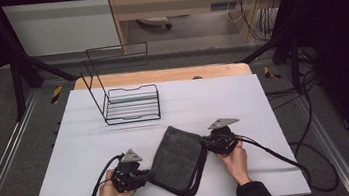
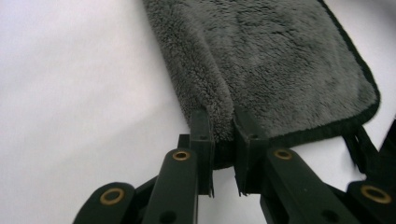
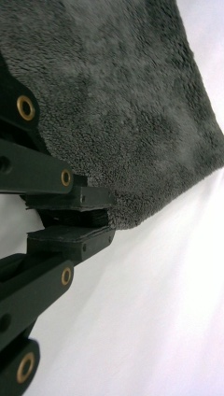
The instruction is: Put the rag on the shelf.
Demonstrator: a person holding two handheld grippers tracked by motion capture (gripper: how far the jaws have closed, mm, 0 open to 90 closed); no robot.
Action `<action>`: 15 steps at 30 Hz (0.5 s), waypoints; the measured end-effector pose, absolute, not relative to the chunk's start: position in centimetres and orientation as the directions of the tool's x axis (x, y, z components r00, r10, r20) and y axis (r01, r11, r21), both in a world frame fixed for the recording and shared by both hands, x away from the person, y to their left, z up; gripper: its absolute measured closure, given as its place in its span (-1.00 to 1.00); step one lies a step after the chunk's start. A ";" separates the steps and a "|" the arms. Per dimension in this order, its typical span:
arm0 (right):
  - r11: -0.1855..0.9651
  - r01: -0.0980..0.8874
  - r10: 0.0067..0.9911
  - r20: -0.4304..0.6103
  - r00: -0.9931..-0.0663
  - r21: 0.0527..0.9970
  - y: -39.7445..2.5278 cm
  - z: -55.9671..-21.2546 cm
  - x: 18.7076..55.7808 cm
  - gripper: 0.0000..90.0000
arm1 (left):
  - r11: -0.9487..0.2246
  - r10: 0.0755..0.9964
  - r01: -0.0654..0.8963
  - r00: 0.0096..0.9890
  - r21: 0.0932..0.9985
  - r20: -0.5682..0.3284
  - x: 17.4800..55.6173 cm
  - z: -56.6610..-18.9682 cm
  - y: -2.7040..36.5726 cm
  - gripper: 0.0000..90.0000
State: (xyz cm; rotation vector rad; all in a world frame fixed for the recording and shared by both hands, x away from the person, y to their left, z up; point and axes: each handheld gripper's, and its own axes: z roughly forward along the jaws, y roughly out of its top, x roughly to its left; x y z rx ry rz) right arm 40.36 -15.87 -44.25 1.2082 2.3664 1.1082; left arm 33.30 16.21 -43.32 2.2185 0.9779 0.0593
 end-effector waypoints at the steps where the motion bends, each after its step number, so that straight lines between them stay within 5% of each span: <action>1: 0.369 0.572 0.773 0.100 -0.626 0.732 -15.4 -44.2 40.6 0.80 | -0.461 0.668 0.635 0.708 0.621 -0.228 33.0 -43.3 16.4 0.77; 15: 0.420 0.512 0.700 0.092 -0.708 0.750 -10.3 -44.0 43.8 0.80 | -0.406 0.696 0.657 0.673 0.635 -0.251 30.3 -43.3 18.2 0.78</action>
